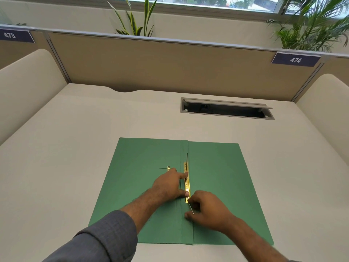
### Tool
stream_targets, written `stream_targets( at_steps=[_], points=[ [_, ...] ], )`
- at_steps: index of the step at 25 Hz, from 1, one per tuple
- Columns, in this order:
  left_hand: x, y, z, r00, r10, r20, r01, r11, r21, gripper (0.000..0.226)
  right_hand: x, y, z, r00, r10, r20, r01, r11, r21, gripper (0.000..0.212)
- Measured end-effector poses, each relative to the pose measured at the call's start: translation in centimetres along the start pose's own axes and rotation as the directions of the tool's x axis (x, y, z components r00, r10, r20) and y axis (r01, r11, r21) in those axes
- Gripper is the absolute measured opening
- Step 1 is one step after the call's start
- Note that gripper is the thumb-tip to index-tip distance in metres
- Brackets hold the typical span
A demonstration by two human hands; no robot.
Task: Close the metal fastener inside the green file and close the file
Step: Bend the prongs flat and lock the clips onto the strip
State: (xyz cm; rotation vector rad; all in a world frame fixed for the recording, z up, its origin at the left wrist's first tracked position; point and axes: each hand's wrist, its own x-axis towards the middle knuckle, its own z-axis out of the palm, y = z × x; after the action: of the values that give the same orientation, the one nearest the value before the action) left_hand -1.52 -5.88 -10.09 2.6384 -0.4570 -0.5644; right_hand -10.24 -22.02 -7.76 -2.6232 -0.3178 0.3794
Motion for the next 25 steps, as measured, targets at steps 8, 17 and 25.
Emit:
stream_targets(
  at_steps=[8, 17, 25],
  points=[
    [0.1, -0.3, -0.1, 1.0, 0.014, 0.024, -0.013, 0.998, -0.06, 0.085, 0.1, 0.7, -1.0, 0.982, -0.116, 0.15, 0.097, 0.987, 0.13, 0.025],
    [-0.2, -0.2, -0.1, 0.999, 0.03, 0.044, -0.027, 0.998, -0.061, 0.082, 4.7, 0.5, -4.7, 0.957, -0.031, -0.289, 0.058, 0.995, 0.084, 0.03],
    [-0.2, -0.1, -0.1, 0.998, 0.027, 0.063, -0.023, 0.998, -0.059, 0.082, 9.9, 0.6, -6.3, 0.949, -0.271, -0.163, 0.159, 0.854, -0.495, 0.038]
  ],
)
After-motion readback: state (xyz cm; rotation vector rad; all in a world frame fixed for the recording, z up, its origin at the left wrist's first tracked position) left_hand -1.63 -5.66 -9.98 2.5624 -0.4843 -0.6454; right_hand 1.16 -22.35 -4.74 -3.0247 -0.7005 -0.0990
